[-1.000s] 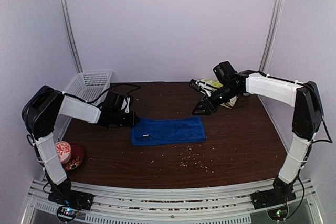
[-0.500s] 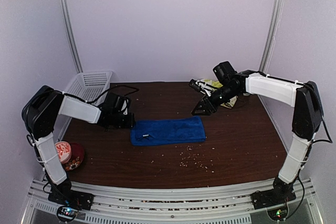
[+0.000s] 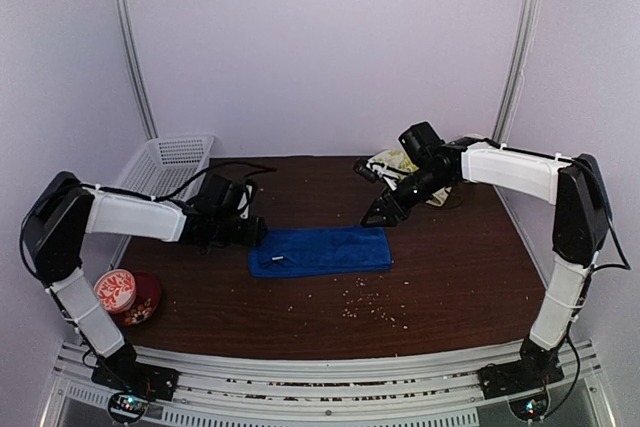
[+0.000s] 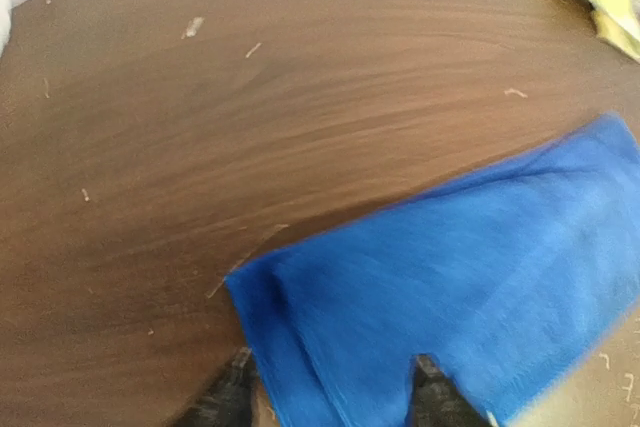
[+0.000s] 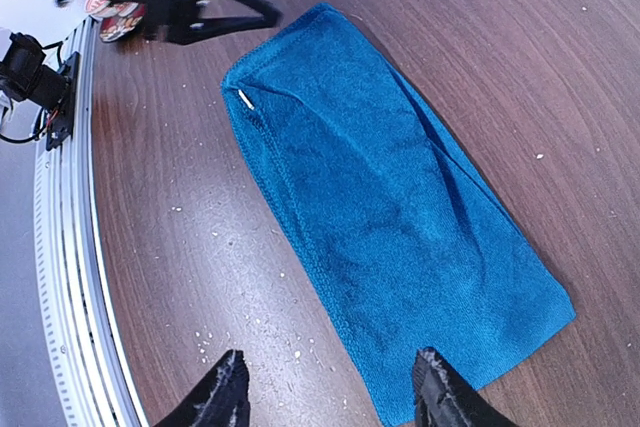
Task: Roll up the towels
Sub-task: Smooth out the towel at the center of the board.
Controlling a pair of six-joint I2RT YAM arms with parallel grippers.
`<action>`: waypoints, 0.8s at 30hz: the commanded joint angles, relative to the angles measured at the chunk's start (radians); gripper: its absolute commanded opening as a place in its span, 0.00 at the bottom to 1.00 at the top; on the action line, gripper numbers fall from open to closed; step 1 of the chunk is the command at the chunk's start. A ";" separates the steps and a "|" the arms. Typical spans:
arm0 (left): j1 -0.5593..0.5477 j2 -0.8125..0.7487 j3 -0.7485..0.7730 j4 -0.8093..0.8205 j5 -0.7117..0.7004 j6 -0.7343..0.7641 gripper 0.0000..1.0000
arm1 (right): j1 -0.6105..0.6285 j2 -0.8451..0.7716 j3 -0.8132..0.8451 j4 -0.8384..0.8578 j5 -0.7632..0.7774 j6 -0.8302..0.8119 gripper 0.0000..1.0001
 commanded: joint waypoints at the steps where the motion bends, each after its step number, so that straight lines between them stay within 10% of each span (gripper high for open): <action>1: -0.073 -0.182 -0.081 -0.013 -0.106 0.104 0.62 | 0.011 0.007 -0.016 -0.009 0.016 -0.042 0.58; 24: -0.278 -0.103 -0.056 -0.128 -0.298 0.584 0.57 | -0.027 0.171 -0.038 0.056 0.108 0.114 0.58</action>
